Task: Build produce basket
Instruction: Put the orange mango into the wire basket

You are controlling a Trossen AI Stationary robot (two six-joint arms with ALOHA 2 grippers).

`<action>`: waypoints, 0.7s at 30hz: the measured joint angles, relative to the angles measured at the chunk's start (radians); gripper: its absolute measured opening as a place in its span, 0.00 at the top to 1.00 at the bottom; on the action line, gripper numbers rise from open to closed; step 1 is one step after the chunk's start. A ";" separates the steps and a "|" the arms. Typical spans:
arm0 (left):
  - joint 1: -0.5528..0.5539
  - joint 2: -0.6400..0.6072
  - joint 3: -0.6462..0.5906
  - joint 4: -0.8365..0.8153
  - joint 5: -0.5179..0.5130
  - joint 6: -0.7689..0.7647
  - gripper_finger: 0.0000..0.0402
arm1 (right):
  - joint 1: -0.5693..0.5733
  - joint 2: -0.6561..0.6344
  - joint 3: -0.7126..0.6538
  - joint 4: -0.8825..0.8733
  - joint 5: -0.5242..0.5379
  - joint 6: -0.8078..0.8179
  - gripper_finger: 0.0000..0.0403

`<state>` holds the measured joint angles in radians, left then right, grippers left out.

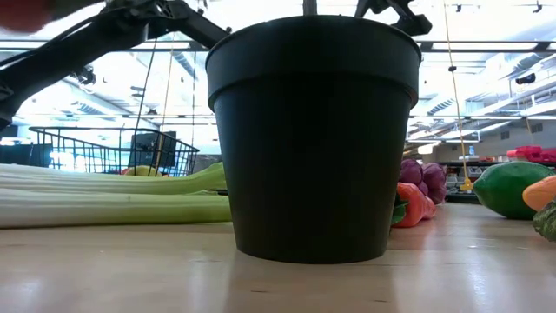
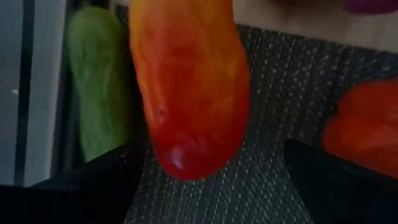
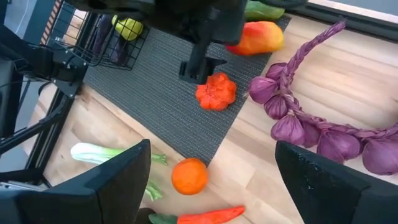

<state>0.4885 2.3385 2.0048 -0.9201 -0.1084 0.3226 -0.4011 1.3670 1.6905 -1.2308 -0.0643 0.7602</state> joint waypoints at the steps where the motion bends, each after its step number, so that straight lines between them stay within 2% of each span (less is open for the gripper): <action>1: -0.002 0.005 -0.001 -0.016 0.001 -0.003 0.04 | 0.001 0.000 0.000 0.000 -0.001 0.005 0.14; 21: -0.001 0.012 0.000 0.102 0.001 -0.161 0.04 | 0.015 -0.003 0.000 -0.002 -0.007 0.034 0.14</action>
<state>0.4879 2.3501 2.0045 -0.8176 -0.1078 0.1613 -0.3858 1.3643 1.6905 -1.2332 -0.0715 0.7940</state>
